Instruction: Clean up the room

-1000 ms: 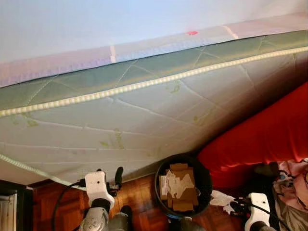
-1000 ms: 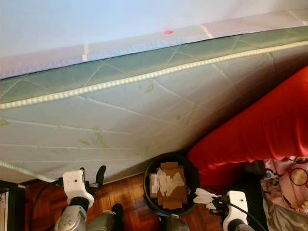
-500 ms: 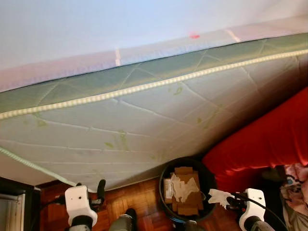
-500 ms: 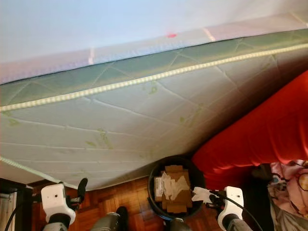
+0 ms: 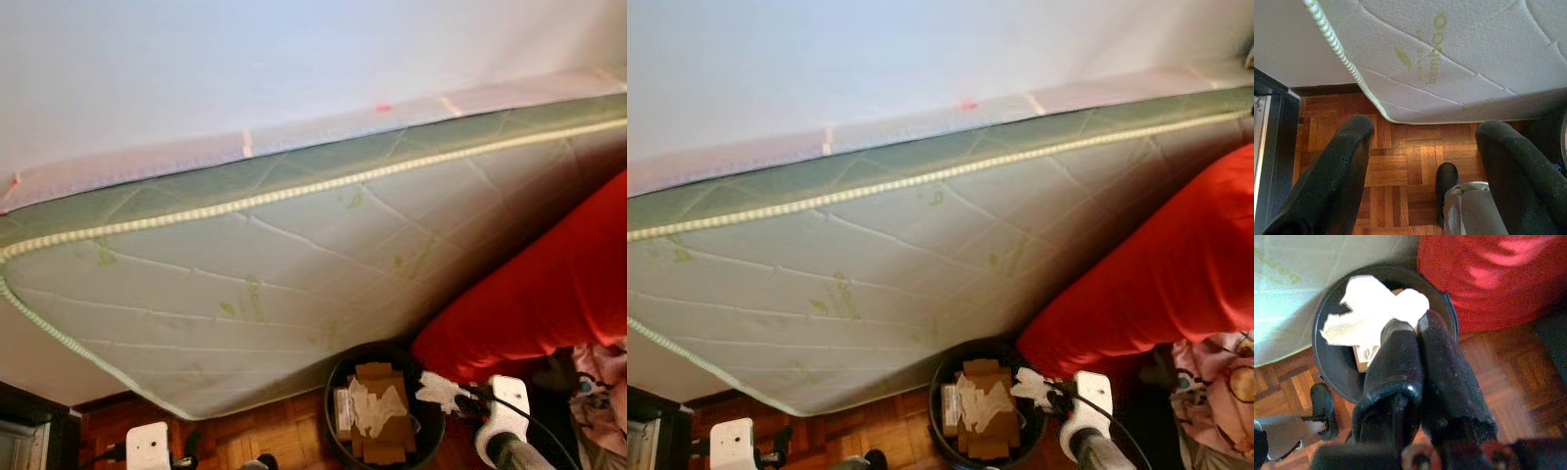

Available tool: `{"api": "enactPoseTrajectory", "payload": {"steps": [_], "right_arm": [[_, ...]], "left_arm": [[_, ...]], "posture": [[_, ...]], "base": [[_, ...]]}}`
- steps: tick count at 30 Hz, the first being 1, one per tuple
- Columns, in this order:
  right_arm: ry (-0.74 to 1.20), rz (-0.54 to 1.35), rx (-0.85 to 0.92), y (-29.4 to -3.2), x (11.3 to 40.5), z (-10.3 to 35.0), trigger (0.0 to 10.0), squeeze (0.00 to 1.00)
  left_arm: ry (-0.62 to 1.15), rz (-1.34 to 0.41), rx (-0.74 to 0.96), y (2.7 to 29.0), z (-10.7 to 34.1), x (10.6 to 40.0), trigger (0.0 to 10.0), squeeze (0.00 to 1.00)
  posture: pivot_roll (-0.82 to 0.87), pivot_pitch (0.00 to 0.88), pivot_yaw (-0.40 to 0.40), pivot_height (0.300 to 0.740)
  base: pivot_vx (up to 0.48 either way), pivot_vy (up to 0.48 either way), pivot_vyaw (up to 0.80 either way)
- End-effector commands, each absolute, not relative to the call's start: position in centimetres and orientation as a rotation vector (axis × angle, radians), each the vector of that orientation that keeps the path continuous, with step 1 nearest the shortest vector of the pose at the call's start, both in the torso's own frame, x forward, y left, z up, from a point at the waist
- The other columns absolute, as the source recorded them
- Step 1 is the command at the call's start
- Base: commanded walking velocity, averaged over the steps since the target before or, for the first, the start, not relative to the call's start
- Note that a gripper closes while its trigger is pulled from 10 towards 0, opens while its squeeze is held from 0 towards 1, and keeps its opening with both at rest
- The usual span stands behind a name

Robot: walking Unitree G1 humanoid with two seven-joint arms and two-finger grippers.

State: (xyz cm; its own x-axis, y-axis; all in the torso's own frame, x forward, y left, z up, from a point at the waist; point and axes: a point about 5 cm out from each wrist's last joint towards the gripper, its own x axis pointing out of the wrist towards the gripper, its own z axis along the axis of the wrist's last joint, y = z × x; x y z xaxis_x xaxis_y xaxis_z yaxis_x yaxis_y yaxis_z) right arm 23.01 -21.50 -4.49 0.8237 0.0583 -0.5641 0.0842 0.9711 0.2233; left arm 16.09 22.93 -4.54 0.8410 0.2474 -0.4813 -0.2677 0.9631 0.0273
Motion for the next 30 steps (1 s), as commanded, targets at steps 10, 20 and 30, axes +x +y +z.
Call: {"api": "enactPoseTrajectory", "payload": {"steps": [10, 20, 30], "right_arm": [[0.292, 0.138, 0.436, -14.2, 29.5, 0.7, 10.0, 0.0], [0.051, 0.045, 0.216, -17.2, 27.0, 2.1, 10.0, 0.0], [-0.08, 0.015, 0.017, -18.7, 22.2, 5.5, 10.0, 0.0]], "left_arm": [[0.462, 0.246, -0.061, 22.1, -4.5, 17.8, 10.0, 0.0], [0.438, 0.235, -0.049, 22.0, -4.5, 17.9, 10.0, 0.0], [0.437, 0.217, -0.038, 21.8, -4.6, 17.7, 10.0, 0.0]], "posture": [[0.11, 0.081, -0.042, 0.74], [0.09, 0.092, -0.038, 0.74], [0.08, 0.104, -0.036, 0.74]], "base": [[0.0, 0.0, 0.0], [0.0, 0.0, 0.0], [0.0, 0.0, 0.0]]}}
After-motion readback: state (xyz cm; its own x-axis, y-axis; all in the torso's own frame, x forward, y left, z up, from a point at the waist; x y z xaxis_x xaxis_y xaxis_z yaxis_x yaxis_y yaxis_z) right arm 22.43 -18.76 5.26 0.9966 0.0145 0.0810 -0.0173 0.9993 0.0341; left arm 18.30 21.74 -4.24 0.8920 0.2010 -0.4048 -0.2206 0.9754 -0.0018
